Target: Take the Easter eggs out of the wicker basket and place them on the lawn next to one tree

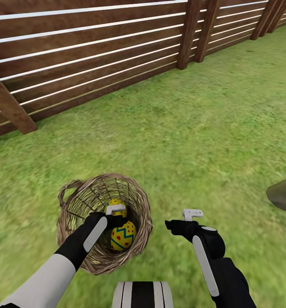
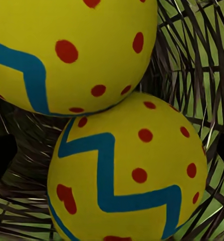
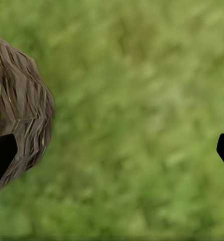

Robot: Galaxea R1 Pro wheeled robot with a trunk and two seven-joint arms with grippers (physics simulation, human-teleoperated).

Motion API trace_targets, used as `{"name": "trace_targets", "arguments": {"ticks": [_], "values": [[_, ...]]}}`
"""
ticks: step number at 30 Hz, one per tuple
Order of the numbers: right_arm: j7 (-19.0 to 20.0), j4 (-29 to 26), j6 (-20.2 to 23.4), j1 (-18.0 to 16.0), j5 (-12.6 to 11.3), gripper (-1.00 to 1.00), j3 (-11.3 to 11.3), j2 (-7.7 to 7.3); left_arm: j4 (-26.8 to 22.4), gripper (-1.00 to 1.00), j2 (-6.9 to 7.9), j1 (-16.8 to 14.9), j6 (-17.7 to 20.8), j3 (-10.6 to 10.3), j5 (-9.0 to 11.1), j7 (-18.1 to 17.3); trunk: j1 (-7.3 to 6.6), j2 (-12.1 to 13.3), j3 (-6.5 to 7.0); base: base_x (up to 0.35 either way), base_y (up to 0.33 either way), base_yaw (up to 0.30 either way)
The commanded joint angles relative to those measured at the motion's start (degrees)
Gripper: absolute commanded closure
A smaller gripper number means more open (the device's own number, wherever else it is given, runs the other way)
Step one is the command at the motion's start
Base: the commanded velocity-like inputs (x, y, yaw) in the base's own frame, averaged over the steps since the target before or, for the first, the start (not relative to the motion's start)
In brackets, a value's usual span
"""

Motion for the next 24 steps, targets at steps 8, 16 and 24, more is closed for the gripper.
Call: {"name": "trace_targets", "arguments": {"ticks": [8, 16, 24], "values": [[-0.6, -0.1, 0.2, 0.0, -0.6, -1.0, 0.0, 0.0, -0.1, -1.0, -0.08, 0.0, 1.0, -0.2, 0.7, 0.5, -0.01, 0.0, -0.04, 0.0, 0.0, 0.0], [-0.6, -0.1, 0.2, 0.0, -0.6, -1.0, 0.0, 0.0, -0.3, -1.0, -0.13, -0.1, 3.2, -0.2, 0.8, 0.6, -0.01, 0.0, -0.04, 0.0, 0.0, 0.0], [-0.6, -0.1, 0.2, 0.0, -0.6, -1.0, 0.0, 0.0, -0.2, -1.0, -0.18, -0.1, 4.3, -0.2, 0.9, 0.6, -0.01, 0.0, -0.04, 0.0, 0.0, 0.0]]}}
